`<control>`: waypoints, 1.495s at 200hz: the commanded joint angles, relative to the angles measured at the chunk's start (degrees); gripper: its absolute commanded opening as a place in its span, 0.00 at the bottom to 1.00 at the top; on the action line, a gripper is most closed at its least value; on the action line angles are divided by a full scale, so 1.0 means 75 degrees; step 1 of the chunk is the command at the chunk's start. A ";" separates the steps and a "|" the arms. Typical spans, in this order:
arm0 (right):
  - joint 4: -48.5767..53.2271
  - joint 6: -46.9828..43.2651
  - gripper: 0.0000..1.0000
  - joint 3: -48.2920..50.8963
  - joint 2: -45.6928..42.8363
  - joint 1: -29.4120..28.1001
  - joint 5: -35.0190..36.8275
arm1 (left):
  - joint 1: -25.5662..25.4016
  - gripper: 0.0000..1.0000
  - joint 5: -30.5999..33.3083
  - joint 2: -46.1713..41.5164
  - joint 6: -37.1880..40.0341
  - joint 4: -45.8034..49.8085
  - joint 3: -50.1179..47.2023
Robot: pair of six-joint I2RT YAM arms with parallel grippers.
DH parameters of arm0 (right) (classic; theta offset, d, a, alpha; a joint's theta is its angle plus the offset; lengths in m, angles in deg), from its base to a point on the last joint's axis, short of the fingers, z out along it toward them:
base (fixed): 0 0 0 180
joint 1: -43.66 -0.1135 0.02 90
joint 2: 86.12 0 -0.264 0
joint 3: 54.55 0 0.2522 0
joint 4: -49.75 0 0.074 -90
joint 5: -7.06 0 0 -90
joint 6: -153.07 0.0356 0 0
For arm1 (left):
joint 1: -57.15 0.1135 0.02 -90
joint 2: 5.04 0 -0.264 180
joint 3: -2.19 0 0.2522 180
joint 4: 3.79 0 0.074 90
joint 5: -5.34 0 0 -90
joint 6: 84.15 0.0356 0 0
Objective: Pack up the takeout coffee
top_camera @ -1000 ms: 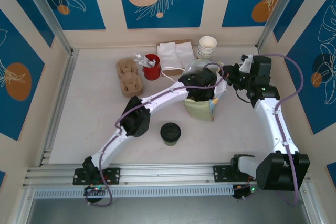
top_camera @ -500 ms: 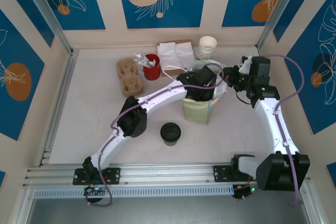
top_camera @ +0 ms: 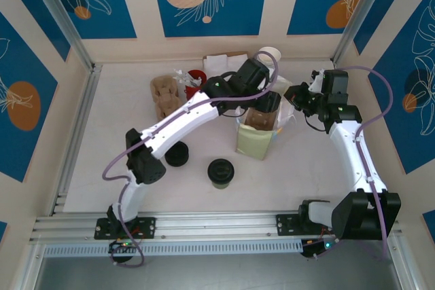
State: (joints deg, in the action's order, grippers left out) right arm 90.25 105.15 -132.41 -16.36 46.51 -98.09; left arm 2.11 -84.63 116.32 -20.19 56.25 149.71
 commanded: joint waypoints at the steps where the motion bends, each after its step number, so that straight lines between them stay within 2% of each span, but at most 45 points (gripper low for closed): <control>1: 0.0082 -0.0225 0.00 -0.0238 -0.0078 -0.0005 -0.0072 | -0.0009 0.56 -0.0480 -0.0686 -0.0162 -0.0124 0.0102; 44: -0.0543 -0.0856 0.00 -0.0017 -0.0400 -0.0005 -0.0866 | 0.0091 0.57 -0.0345 -0.1807 0.0011 -0.0311 -0.0361; 68: -0.0967 -0.1176 0.00 0.0239 -0.0830 -0.0005 -0.1235 | 0.0236 0.57 0.0243 -0.2737 0.0285 -0.0498 -0.1126; 110: -0.1372 -0.1339 0.00 0.0624 -0.1442 -0.0027 -0.1616 | 0.0672 0.57 0.1583 -0.4469 0.0686 -0.1366 -0.3191; 145: -0.1942 -0.1395 0.00 0.1182 -0.1817 -0.0065 -0.1905 | 0.1099 0.59 0.2147 -0.5373 0.0863 -0.1850 -0.4501; 177: -0.2100 -0.1373 0.00 0.1402 -0.1917 -0.0129 -0.2029 | 0.1309 0.59 0.2237 -0.5609 0.0921 -0.1823 -0.4944; 211: -0.1625 -0.0901 0.00 0.1293 -0.1758 -0.0137 -0.1343 | 0.1443 0.60 0.2030 -0.5431 0.0812 -0.1601 -0.5082; 261: -0.0761 -0.0024 0.00 0.0642 -0.0962 -0.0093 -0.0719 | 0.1457 0.62 0.1792 -0.5068 0.0735 -0.1444 -0.5429; 299: -0.0382 0.0587 0.00 0.0050 -0.0144 -0.0005 -0.0736 | 0.1454 0.63 0.1640 -0.4978 0.0515 -0.1439 -0.5755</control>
State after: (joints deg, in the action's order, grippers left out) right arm 84.13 105.09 -128.03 -20.19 45.92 -104.48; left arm 12.42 -70.73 78.75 -15.01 45.08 108.05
